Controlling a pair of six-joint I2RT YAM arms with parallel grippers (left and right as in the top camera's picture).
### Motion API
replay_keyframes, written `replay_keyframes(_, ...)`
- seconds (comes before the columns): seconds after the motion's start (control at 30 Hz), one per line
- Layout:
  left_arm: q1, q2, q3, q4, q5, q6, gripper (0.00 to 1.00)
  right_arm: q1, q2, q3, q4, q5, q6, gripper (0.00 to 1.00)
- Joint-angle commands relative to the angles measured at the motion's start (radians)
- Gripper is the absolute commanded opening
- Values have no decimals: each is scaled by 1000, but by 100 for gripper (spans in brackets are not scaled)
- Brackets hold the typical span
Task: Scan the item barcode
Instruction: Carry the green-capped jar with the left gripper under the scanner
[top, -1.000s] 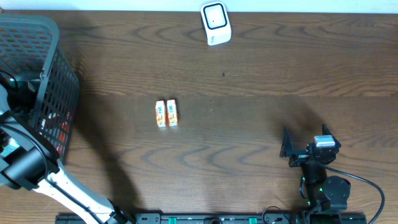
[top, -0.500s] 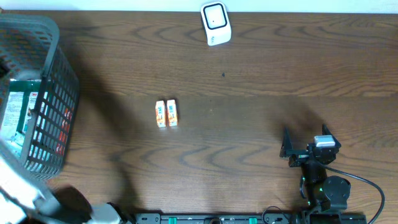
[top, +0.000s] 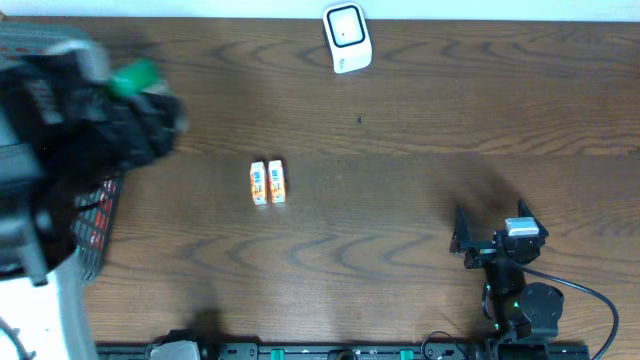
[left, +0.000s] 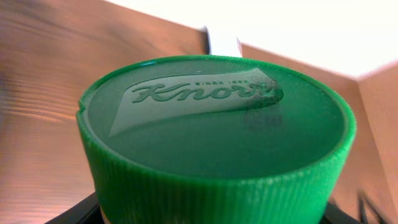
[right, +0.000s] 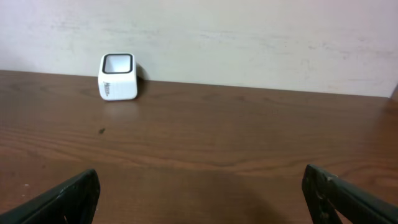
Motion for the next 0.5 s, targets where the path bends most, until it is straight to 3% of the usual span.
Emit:
replay_keyframes(0.0, -210, 43, -108, 40, -70, -87, 42, -3, -5, -1, -4, 1, 12, 99)
replay_keyframes(0.23, -524, 213, -354, 280, -164, -214, 41, -3, -5, -1, -4, 1, 12, 99)
replay_keyframes(0.47, -673, 478, -379, 433, -195, -291, 37, -3, -5, -1, -4, 1, 12, 99)
